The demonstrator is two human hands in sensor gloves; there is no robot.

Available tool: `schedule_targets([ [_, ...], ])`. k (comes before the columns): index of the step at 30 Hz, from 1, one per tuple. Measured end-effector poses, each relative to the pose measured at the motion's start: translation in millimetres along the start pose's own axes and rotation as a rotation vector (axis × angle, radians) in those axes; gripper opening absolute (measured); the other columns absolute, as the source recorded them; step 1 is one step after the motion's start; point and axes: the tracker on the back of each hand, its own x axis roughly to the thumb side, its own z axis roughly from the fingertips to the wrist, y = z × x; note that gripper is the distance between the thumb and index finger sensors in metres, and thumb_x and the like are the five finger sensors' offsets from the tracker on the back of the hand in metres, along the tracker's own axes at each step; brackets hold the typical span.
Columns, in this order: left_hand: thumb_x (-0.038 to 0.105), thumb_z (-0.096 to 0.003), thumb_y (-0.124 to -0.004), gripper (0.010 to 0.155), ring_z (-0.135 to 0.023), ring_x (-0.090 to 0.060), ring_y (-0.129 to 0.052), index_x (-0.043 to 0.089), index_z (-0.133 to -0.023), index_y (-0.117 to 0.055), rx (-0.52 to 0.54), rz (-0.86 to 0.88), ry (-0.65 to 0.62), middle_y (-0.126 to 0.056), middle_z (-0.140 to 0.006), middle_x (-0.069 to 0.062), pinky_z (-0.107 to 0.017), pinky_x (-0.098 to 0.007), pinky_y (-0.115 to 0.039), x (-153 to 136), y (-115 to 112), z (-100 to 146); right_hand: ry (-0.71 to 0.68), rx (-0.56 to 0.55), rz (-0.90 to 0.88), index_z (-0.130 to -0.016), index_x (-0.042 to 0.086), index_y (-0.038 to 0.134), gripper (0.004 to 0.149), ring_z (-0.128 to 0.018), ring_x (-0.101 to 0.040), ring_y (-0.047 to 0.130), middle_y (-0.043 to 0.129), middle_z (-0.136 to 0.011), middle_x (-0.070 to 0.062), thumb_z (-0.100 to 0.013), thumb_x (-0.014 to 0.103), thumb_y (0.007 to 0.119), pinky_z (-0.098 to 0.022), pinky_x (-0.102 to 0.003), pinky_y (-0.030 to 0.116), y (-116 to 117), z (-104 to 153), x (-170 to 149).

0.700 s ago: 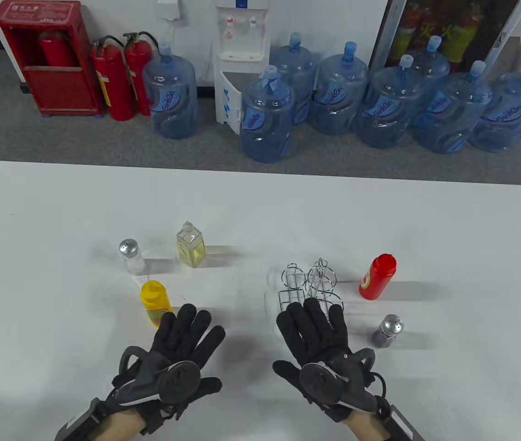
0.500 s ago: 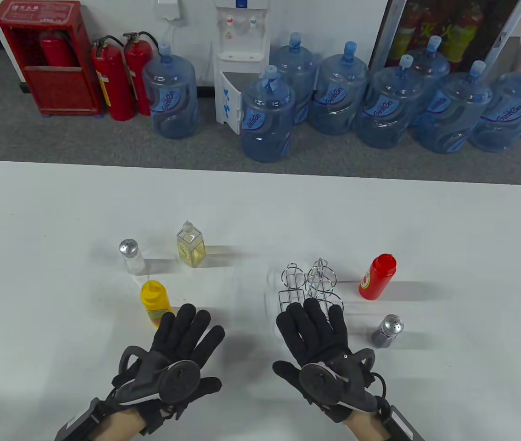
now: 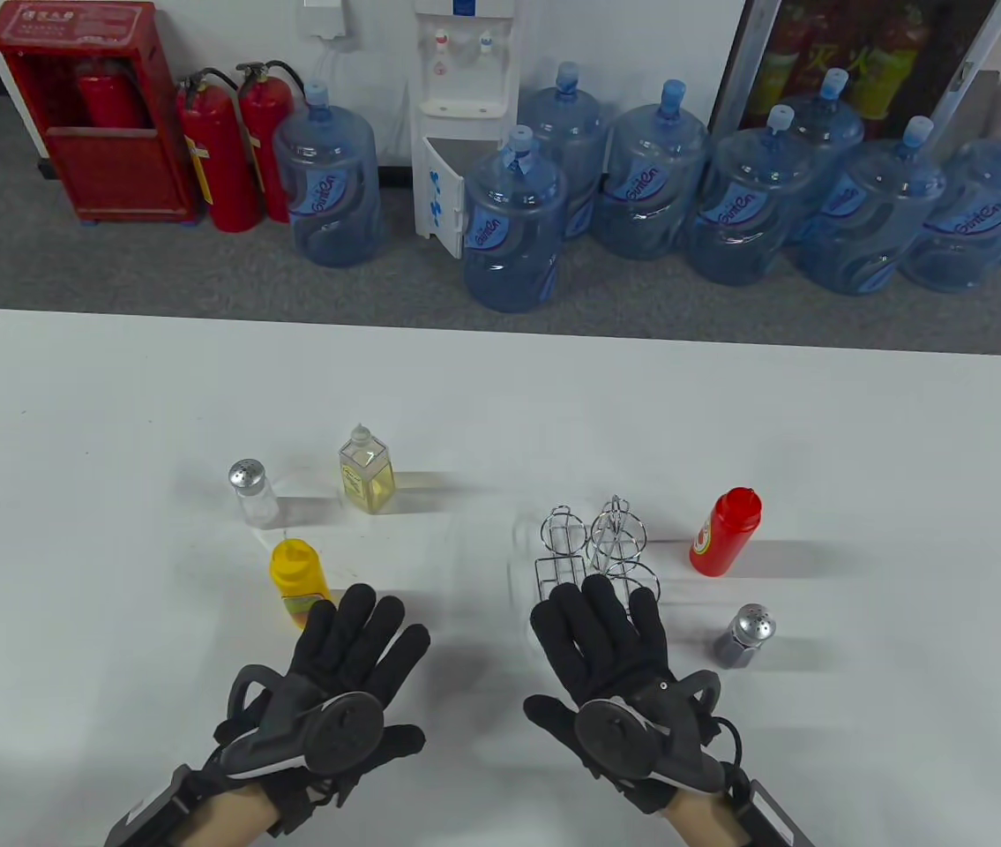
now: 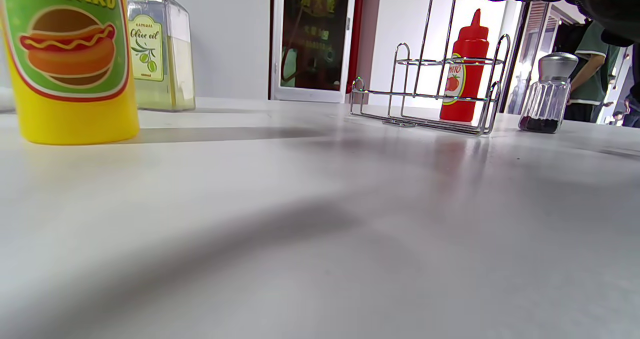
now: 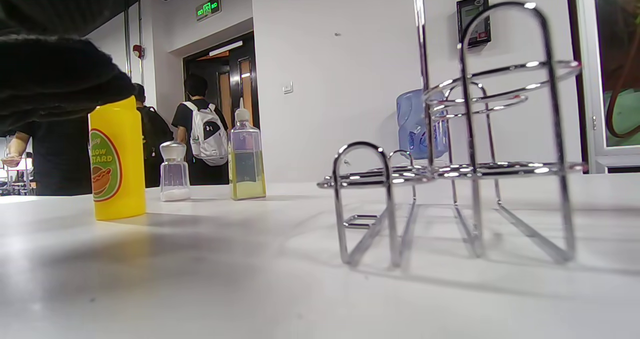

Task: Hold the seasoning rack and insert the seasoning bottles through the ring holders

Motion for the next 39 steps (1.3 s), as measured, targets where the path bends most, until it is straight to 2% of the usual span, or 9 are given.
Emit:
schedule_targets([
  [15, 0.072, -0.0361, -0.061, 0.089, -0.109, -0.036, 0.000, 0.038, -0.102, -0.011, -0.008, 0.010, -0.005, -0.005, -0.110, 0.001, -0.076, -0.061, -0.013, 1.3, -0.4, 0.6, -0.020, 0.008, -0.004, -0.107, 0.035, 0.026, 0.089, -0.110, -0.031, 0.034, 0.024, -0.115, 0.004, -0.034, 0.069, 0.065, -0.077, -0.063, 0.020, 1.8, 3.6, 2.4],
  [20, 0.072, -0.0360, -0.061, 0.089, -0.109, -0.036, 0.000, 0.038, -0.102, -0.011, -0.006, 0.013, -0.008, -0.006, -0.110, 0.001, -0.076, -0.061, -0.013, 1.8, 1.5, 1.9, -0.050, 0.055, 0.023, -0.107, 0.035, 0.027, 0.089, -0.110, -0.032, 0.034, 0.024, -0.115, 0.004, -0.034, 0.069, 0.066, -0.077, -0.063, 0.017, 8.0, 8.8, 7.7],
  [24, 0.072, -0.0362, -0.061, 0.089, -0.109, -0.036, 0.000, 0.038, -0.102, -0.012, 0.005, 0.012, -0.010, -0.006, -0.110, 0.001, -0.076, -0.061, -0.013, 2.5, 4.0, 2.9, -0.088, 0.084, 0.063, -0.107, 0.035, 0.029, 0.089, -0.110, -0.031, 0.036, 0.027, -0.115, 0.004, -0.034, 0.069, 0.066, -0.077, -0.063, 0.021, 0.8, 4.9, 11.5],
  [30, 0.072, -0.0360, -0.061, 0.089, -0.109, -0.036, 0.000, 0.038, -0.102, -0.012, -0.005, 0.011, -0.017, -0.006, -0.111, 0.001, -0.076, -0.061, -0.014, 3.4, 2.4, 2.1, -0.143, 0.132, 0.163, -0.107, 0.036, 0.030, 0.088, -0.110, -0.030, 0.039, 0.029, -0.115, 0.005, -0.033, 0.070, 0.066, -0.078, -0.062, 0.025, -32.9, -7.3, 20.4],
  [35, 0.072, -0.0361, -0.061, 0.089, -0.109, -0.036, 0.000, 0.038, -0.102, -0.012, -0.014, 0.011, -0.022, -0.007, -0.111, 0.001, -0.076, -0.061, -0.014, 4.5, 1.8, 2.4, -0.129, 0.043, 0.217, -0.107, 0.037, 0.033, 0.088, -0.110, -0.028, 0.042, 0.032, -0.116, 0.006, -0.033, 0.070, 0.066, -0.078, -0.061, 0.028, -73.2, -28.5, 19.5],
  [39, 0.072, -0.0362, -0.061, 0.089, -0.109, -0.036, 0.000, 0.038, -0.102, -0.012, -0.012, 0.013, -0.024, -0.007, -0.111, 0.001, -0.076, -0.061, -0.014, 4.7, 1.7, 2.6, -0.047, -0.012, 0.207, -0.107, 0.037, 0.032, 0.089, -0.110, -0.028, 0.041, 0.032, -0.116, 0.006, -0.033, 0.070, 0.066, -0.078, -0.061, 0.027, -100.0, -56.5, 5.7],
])
